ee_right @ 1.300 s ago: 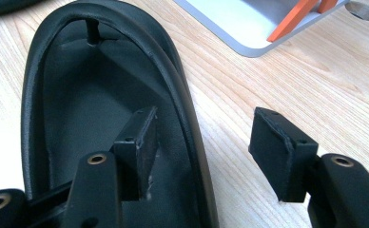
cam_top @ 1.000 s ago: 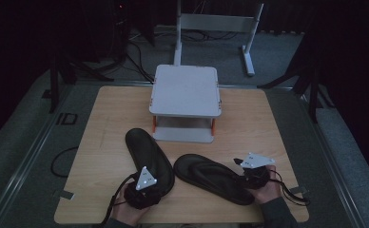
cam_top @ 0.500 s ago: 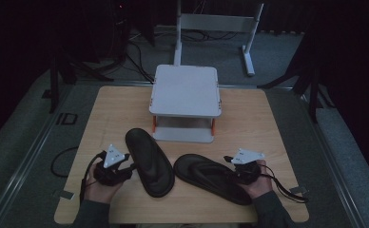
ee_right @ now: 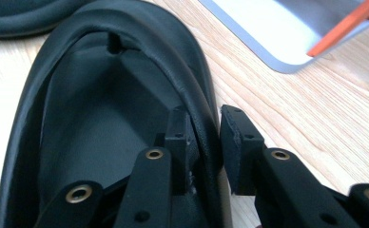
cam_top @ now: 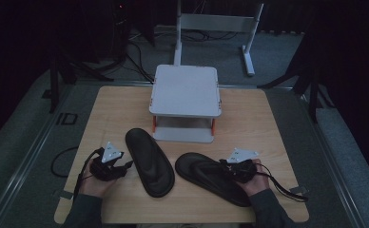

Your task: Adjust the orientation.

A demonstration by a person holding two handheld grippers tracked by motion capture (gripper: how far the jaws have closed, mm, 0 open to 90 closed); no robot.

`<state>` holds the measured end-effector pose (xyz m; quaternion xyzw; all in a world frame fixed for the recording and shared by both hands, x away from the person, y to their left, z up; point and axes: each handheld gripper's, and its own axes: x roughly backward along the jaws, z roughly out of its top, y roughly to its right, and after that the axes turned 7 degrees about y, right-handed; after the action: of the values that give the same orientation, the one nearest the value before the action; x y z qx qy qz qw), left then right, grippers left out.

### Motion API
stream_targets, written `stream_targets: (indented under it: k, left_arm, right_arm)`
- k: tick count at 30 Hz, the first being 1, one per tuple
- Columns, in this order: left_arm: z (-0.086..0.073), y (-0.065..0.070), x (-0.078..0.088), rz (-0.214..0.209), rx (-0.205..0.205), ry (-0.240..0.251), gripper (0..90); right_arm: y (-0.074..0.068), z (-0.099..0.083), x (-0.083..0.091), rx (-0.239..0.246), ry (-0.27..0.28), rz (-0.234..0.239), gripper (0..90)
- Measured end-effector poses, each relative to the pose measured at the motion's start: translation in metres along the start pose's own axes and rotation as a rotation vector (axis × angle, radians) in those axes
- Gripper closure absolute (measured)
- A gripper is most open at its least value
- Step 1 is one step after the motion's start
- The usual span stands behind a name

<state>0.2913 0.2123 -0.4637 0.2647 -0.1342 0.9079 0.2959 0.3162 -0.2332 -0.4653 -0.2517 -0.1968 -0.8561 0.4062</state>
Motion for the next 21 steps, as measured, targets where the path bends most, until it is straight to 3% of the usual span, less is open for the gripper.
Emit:
stream_targets:
  k: [2,3,6,9,10,11,13,14,18,21]
  left_arm:
    - [-0.003,0.004,0.002,-0.016,0.0,-0.001,50.2]
    - [-0.008,0.014,0.004,-0.057,-0.009,-0.011,51.4]
    - [-0.015,0.032,0.003,-0.118,-0.026,-0.022,55.6]
    - [-0.016,0.05,-0.005,-0.173,-0.051,-0.045,58.5]
    - [-0.016,0.05,-0.005,-0.173,-0.051,-0.045,59.1]
    - [-0.013,0.06,-0.01,-0.205,-0.058,-0.039,59.1]
    - [-0.011,0.065,-0.012,-0.213,-0.066,-0.037,60.4]
    - [-0.002,0.075,-0.02,-0.228,-0.087,-0.031,59.0]
    - [0.016,0.097,-0.044,-0.271,-0.124,-0.023,59.0]
    - [0.028,0.108,-0.061,-0.3,-0.134,-0.007,58.9]
  right_arm:
    - [0.001,-0.001,0.002,-0.001,-0.003,-0.009,74.8]
    - [0.002,-0.003,0.004,-0.006,-0.005,-0.016,75.0]
    - [0.004,-0.005,0.008,-0.011,-0.007,-0.03,75.5]
    - [0.008,-0.009,0.011,-0.03,-0.005,-0.044,76.0]
    - [0.008,-0.009,0.011,-0.03,-0.005,-0.044,76.0]
    - [0.009,-0.01,0.012,-0.036,-0.006,-0.049,76.0]
    - [0.011,-0.011,0.015,-0.045,-0.008,-0.061,76.3]
    - [0.013,-0.013,0.017,-0.05,-0.01,-0.075,76.2]
    - [0.017,-0.017,0.02,-0.071,-0.007,-0.097,76.1]
    - [0.019,-0.018,0.022,-0.064,-0.012,-0.115,76.3]
